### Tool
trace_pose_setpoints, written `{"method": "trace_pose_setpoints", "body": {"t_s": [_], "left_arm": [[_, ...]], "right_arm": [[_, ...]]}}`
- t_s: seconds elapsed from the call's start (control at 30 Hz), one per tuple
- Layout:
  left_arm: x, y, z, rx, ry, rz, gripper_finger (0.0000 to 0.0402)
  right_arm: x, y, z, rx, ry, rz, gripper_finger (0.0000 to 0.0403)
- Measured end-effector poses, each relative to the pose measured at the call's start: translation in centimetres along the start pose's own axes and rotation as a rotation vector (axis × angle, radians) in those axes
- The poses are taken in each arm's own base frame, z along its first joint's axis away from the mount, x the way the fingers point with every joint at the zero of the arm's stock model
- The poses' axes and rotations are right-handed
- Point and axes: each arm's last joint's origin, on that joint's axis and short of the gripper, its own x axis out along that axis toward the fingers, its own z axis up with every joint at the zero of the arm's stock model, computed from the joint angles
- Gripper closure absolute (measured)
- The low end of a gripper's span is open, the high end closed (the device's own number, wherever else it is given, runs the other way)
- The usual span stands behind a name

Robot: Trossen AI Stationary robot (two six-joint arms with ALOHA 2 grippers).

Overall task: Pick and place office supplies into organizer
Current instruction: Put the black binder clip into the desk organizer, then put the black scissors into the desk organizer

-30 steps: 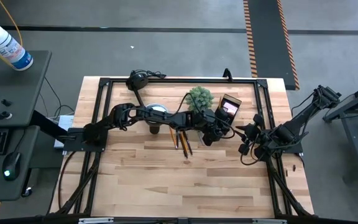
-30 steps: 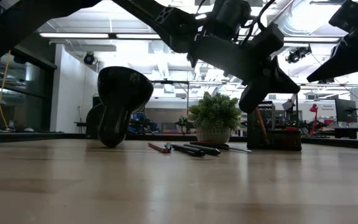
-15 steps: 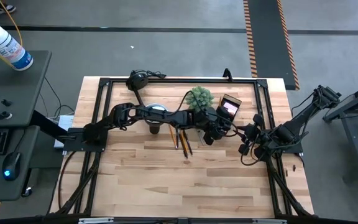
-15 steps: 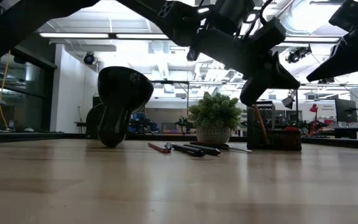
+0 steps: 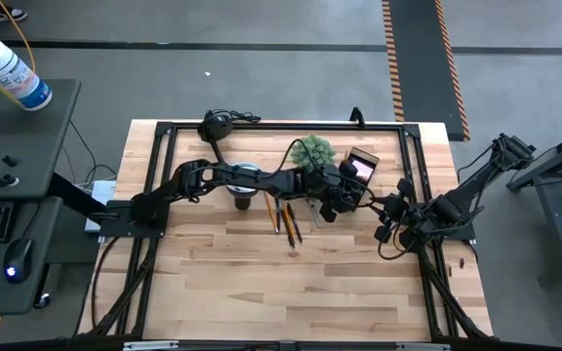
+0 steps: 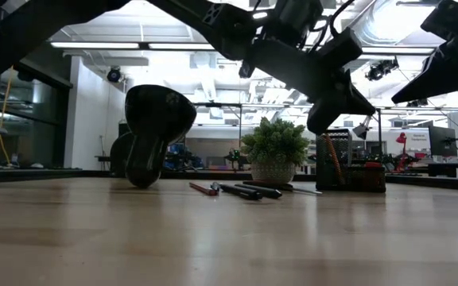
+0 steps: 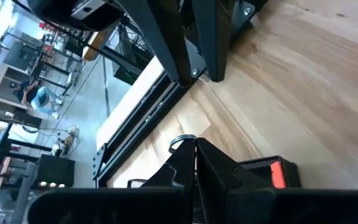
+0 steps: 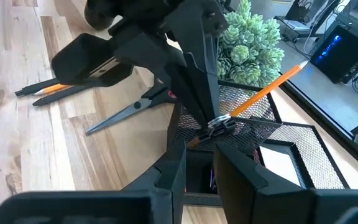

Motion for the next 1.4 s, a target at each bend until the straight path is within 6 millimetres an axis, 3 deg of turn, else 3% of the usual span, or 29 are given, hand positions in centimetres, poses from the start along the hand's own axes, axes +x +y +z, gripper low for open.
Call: {"method": "trace_pose_setpoints", "body": {"t_s": [0.8, 1.17, 1.4], "left_arm": [[0.0, 0.1, 0.3, -0.001, -0.049, -0.001, 0.0398], [2.6, -2.5, -1.7, -0.022, 0.004, 0.029, 0.0309], [2.6, -2.7, -1.6, -0.016, 0.078, 0.08, 0.0285]], "right_arm": [[0.0, 0.2, 0.1, 0.009, 0.007, 0.024, 0.0329], [0.0, 0.2, 0.1, 0.008, 0.01, 0.027, 0.0329], [0.0, 0.2, 0.1, 0.002, 0.011, 0.029, 0.0329]]}}
